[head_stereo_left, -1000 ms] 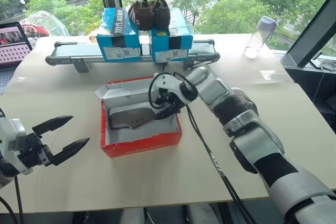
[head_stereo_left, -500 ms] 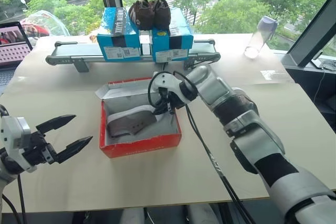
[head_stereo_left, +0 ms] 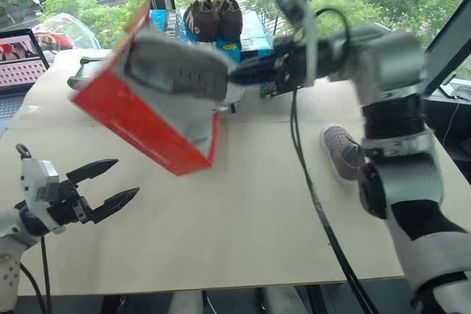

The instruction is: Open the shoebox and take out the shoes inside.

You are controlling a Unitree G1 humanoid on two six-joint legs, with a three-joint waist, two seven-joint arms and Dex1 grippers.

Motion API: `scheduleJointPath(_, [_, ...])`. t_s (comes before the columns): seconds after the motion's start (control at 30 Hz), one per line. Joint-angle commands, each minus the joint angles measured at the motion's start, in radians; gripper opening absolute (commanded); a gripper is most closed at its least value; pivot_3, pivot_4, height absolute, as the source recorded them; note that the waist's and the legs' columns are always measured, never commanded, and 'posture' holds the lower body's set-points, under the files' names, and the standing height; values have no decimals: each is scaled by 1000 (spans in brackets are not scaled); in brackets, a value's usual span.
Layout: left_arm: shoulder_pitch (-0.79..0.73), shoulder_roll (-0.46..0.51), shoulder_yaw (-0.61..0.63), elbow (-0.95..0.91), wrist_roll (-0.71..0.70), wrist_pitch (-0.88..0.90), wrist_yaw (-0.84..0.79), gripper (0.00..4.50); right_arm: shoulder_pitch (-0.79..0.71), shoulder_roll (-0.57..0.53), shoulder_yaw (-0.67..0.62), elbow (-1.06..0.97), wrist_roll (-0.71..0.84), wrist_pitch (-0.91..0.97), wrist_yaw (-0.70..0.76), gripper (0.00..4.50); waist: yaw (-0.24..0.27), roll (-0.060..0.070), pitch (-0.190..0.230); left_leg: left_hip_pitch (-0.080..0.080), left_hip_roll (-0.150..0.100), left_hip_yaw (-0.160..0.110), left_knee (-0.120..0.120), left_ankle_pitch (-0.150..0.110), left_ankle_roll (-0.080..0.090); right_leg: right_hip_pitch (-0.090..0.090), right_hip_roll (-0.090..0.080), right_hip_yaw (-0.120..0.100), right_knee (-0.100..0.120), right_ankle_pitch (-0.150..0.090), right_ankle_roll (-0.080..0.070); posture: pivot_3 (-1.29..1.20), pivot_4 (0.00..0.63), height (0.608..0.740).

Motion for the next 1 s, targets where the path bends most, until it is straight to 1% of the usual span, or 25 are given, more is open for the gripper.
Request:
scheduleJointPath(0.03, [-67, 31, -36, 43, 15, -31, -26, 4500, 62, -66, -2, -175, 82, 91, -31, 732, -1, -1, 0, 0, 0, 0, 0, 0, 0, 0, 0, 0, 0, 0, 0, 0, 150, 740])
scheduleJointPath(0.13, [-117, 42, -66, 88, 27, -40, -44, 4500, 105, -90, 23, -241, 114, 104, -58, 732, -5, -1, 0, 0, 0, 0, 1, 0, 0, 1, 0, 0, 0, 0, 0, 0, 150, 740])
scheduleJointPath(0.27, [-145, 51, -81, 112, 30, -44, -59, 4500, 122, -108, 43, -251, 131, 92, -90, 732, -11, 0, 0, 0, 0, 1, 0, 0, 0, -1, 1, 1, 1, 0, 0, 0, 150, 740])
scheduleJointPath(0.43, [-105, 53, -54, 89, 22, -42, -68, 4500, 138, -172, 51, -214, 138, 63, -96, 732, -4, 0, 0, -2, -1, 0, 0, 0, 0, -1, -1, 1, 0, 0, 0, 0, 150, 740])
scheduleJointPath(0.5, [-71, 53, -33, 68, 13, -40, -68, 4500, 147, -218, 22, -166, 146, 73, -100, 732, -4, 0, 0, -2, -1, 0, 0, 0, 0, -1, -1, 1, 0, 0, 1, 0, 150, 740])
scheduleJointPath(0.57, [-48, 54, -20, 55, 7, -40, -66, 4500, 151, -232, -24, -108, 156, 95, -134, 732, -1, 0, 0, -1, -1, 0, 0, 0, 0, -1, -1, 1, 0, 0, 1, 0, 150, 740])
scheduleJointPath(0.73, [-29, 57, -4, 45, 2, -37, -63, 4500, 150, -199, -174, 45, 179, 191, -283, 732, -2, 0, 0, 0, -1, 1, 1, 0, 0, 0, -1, 1, 0, 0, 1, 0, 150, 740])
scheduleJointPath(0.8, [-24, 58, 0, 43, 2, -36, -62, 4500, 120, -129, -321, 109, 195, 313, -403, 732, -6, -1, 0, -1, -1, 1, 0, 0, 0, 0, -1, 1, 0, 0, 1, 0, 150, 740])
scheduleJointPath(0.87, [-18, 58, 4, 40, 1, -36, -62, 4500, 122, -29, -476, 118, 223, 445, -534, 732, -9, -1, 0, -1, -1, 1, 0, 0, 0, -1, -1, 2, 0, 0, 1, 0, 150, 740])
scheduleJointPath(0.93, [-14, 58, 5, 37, 0, -35, -60, 4500, 157, 31, -551, 89, 290, 481, -650, 732, -10, 0, 0, 0, 0, 1, -1, 0, 0, -1, 0, 2, 0, 0, 0, 0, 150, 740])
scheduleJointPath(1.0, [-9, 58, 5, 35, 0, -33, -61, 4500, 224, 71, -592, 44, 414, 481, -784, 732, -5, -1, 0, 0, 0, 0, -2, 0, 0, -1, 1, 2, 1, 0, 0, 0, 150, 740])
